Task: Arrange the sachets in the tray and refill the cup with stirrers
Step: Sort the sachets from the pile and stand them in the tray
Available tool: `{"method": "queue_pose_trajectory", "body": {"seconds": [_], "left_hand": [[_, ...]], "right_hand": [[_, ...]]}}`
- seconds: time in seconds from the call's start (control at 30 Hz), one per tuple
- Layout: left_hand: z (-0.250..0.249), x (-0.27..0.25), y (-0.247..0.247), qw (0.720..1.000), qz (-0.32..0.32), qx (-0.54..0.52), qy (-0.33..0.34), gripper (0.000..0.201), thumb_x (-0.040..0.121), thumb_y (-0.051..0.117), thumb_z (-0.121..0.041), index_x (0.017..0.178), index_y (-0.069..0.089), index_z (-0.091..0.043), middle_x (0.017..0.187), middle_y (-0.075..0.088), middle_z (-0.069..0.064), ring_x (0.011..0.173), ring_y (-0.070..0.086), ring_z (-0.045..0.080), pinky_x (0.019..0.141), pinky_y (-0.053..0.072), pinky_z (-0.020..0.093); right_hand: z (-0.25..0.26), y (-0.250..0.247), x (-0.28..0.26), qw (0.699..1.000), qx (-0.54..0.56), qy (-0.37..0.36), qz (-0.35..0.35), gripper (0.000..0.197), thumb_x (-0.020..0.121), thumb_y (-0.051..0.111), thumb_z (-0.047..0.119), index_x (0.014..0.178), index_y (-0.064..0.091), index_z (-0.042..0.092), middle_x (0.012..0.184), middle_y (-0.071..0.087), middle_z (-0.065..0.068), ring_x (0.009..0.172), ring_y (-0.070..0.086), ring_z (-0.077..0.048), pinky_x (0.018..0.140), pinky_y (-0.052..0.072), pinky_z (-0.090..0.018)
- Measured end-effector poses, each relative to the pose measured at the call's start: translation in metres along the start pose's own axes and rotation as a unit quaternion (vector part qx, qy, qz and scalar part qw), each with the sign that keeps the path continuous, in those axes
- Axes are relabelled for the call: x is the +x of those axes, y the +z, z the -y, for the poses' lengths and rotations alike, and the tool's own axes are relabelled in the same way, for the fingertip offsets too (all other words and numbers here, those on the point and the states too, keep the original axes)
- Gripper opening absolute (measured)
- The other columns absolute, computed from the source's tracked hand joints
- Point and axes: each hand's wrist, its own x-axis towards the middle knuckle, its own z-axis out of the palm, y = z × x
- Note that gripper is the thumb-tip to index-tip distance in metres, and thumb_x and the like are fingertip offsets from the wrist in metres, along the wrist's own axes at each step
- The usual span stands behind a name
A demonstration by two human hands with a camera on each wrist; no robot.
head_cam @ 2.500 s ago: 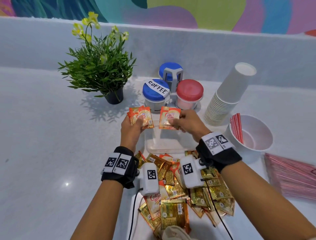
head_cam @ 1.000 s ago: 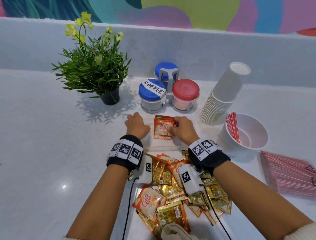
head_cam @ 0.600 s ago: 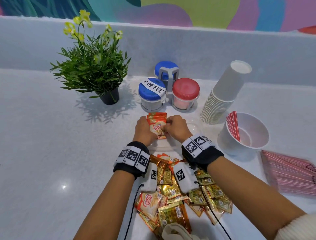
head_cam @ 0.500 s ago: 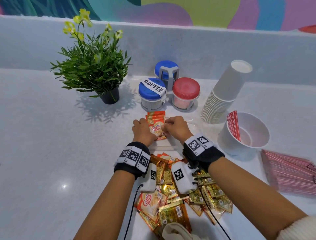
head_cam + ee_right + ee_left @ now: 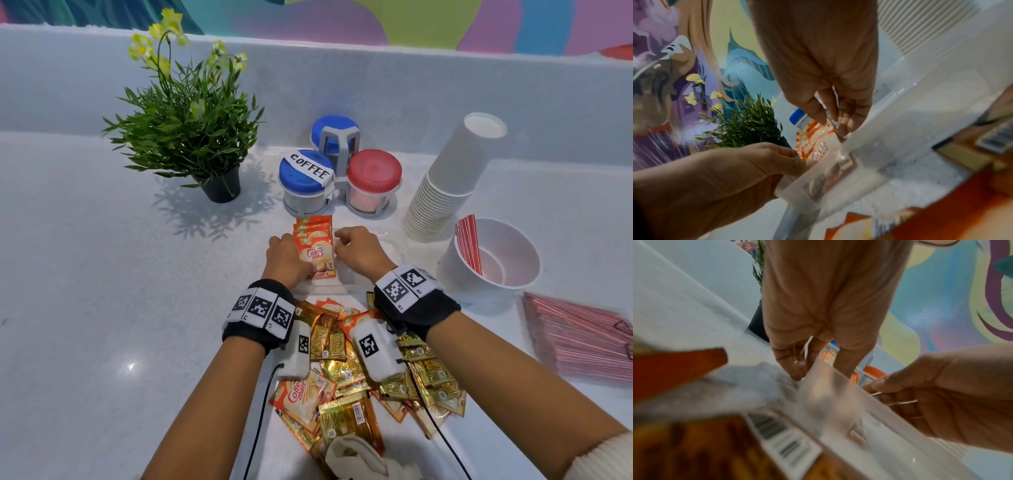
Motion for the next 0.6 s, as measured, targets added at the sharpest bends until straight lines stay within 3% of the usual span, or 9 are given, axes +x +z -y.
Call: {"method": "queue_pose_trajectory", "body": {"seconds": [0.03, 0.1, 0.23, 0.33, 0.47, 0.53, 0.6], "left_hand": [[0.000, -0.001, -0.002, 1.000, 0.000, -0.006, -0.002, 0.056, 0.078, 0.072, -0.015, 0.126, 0.045, -0.006, 0.127, 0.045, 0.016, 0.121, 0.043, 0.028, 0.099, 0.038, 0.036], [0.002, -0.005, -0.008, 0.999, -0.007, -0.045, -0.008, 0.060, 0.079, 0.071, -0.014, 0.131, 0.041, -0.007, 0.132, 0.041, 0.016, 0.124, 0.044, 0.030, 0.102, 0.040, 0.039], [0.006, -0.016, -0.021, 0.996, -0.035, -0.086, 0.005, 0.054, 0.085, 0.065, -0.015, 0.133, 0.041, -0.007, 0.134, 0.042, 0.017, 0.122, 0.048, 0.029, 0.096, 0.041, 0.034], [0.012, -0.025, -0.027, 0.995, -0.053, -0.090, 0.000, 0.041, 0.088, 0.059, -0.016, 0.126, 0.047, -0.006, 0.124, 0.053, 0.017, 0.114, 0.052, 0.028, 0.085, 0.039, 0.029], [0.026, -0.039, -0.023, 0.996, -0.043, -0.062, -0.039, 0.031, 0.090, 0.054, -0.016, 0.119, 0.053, -0.005, 0.122, 0.057, 0.016, 0.114, 0.053, 0.029, 0.092, 0.042, 0.033], [0.036, -0.045, -0.023, 0.996, -0.039, -0.049, -0.068, 0.031, 0.088, 0.054, -0.016, 0.117, 0.053, -0.006, 0.127, 0.052, 0.017, 0.116, 0.051, 0.031, 0.096, 0.042, 0.035], [0.046, -0.052, -0.024, 0.994, -0.027, -0.022, -0.105, 0.036, 0.085, 0.057, -0.019, 0.119, 0.052, -0.008, 0.131, 0.043, 0.018, 0.121, 0.045, 0.034, 0.102, 0.040, 0.038]], "right_hand": [[0.001, -0.002, -0.002, 1.000, 0.007, -0.005, -0.010, 0.036, 0.090, 0.048, 0.006, 0.125, 0.053, 0.000, 0.121, 0.060, -0.017, 0.112, 0.056, -0.029, 0.090, 0.041, -0.030], [0.003, -0.007, -0.008, 0.999, 0.021, -0.025, -0.029, 0.038, 0.089, 0.051, 0.008, 0.127, 0.051, 0.004, 0.120, 0.059, -0.014, 0.109, 0.056, -0.025, 0.085, 0.039, -0.025], [0.013, -0.012, -0.026, 0.996, 0.019, -0.087, -0.012, 0.018, 0.085, 0.055, 0.004, 0.099, 0.065, 0.003, 0.091, 0.064, -0.009, 0.082, 0.058, -0.017, 0.067, 0.041, -0.021], [0.021, -0.008, -0.043, 0.990, -0.015, -0.137, 0.043, 0.013, 0.083, 0.057, 0.001, 0.089, 0.068, -0.002, 0.089, 0.068, -0.015, 0.075, 0.059, -0.019, 0.068, 0.046, -0.024], [0.022, 0.011, -0.061, 0.972, -0.140, -0.167, 0.092, 0.015, 0.084, 0.059, 0.010, 0.094, 0.068, 0.002, 0.099, 0.068, -0.014, 0.092, 0.063, -0.025, 0.075, 0.046, -0.026], [0.019, 0.023, -0.068, 0.961, -0.206, -0.158, 0.094, 0.024, 0.085, 0.061, 0.022, 0.102, 0.064, 0.005, 0.106, 0.063, -0.015, 0.099, 0.059, -0.029, 0.079, 0.046, -0.032], [0.017, 0.033, -0.075, 0.946, -0.271, -0.154, 0.092, 0.035, 0.084, 0.062, 0.034, 0.104, 0.058, 0.006, 0.109, 0.059, -0.014, 0.101, 0.057, -0.031, 0.075, 0.043, -0.033]]}}
